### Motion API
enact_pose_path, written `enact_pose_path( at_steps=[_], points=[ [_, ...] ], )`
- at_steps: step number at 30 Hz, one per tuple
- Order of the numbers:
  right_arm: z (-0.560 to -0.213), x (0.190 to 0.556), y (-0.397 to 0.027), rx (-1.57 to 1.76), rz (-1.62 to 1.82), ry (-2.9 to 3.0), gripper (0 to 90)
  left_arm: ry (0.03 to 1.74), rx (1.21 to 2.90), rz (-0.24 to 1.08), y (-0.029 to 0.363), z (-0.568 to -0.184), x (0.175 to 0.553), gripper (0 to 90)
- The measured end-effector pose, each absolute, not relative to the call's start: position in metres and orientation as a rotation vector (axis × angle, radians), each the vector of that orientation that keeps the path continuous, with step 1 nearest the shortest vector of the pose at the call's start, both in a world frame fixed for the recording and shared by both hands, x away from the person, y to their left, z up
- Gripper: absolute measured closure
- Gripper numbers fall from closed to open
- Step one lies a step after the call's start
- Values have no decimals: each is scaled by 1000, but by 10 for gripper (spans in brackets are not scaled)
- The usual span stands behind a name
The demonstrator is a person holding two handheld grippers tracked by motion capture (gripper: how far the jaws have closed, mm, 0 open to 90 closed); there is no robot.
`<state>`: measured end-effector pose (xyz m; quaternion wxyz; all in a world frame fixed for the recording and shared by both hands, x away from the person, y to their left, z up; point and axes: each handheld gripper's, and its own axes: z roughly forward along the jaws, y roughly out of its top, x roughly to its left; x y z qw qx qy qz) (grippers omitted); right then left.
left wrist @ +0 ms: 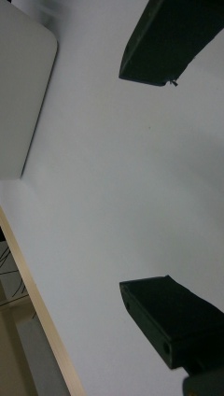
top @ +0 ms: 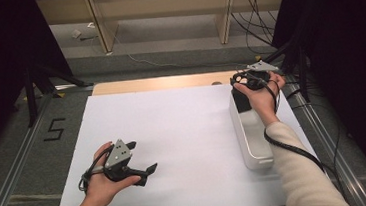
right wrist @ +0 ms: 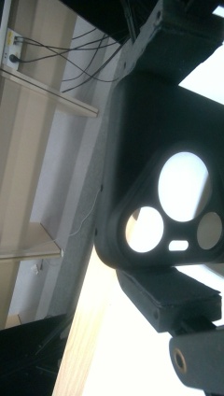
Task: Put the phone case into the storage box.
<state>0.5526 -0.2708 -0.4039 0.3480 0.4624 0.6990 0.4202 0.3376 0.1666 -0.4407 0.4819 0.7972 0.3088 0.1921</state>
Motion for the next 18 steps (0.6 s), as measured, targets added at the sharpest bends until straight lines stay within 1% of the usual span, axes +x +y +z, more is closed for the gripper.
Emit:
enact_pose_path(
  at_steps=[3, 9, 18],
  points=[
    [-403, 552, -270, 1195, 1075, 1808, 120, 753, 1943, 469, 167, -441, 338, 10],
    [-400, 551, -270, 1173, 1074, 1788, 54, 753, 1942, 471, 167, -440, 338, 10],
    [-397, 551, -270, 1155, 1102, 1769, 12, 752, 1942, 471, 167, -440, 338, 10]
  ],
)
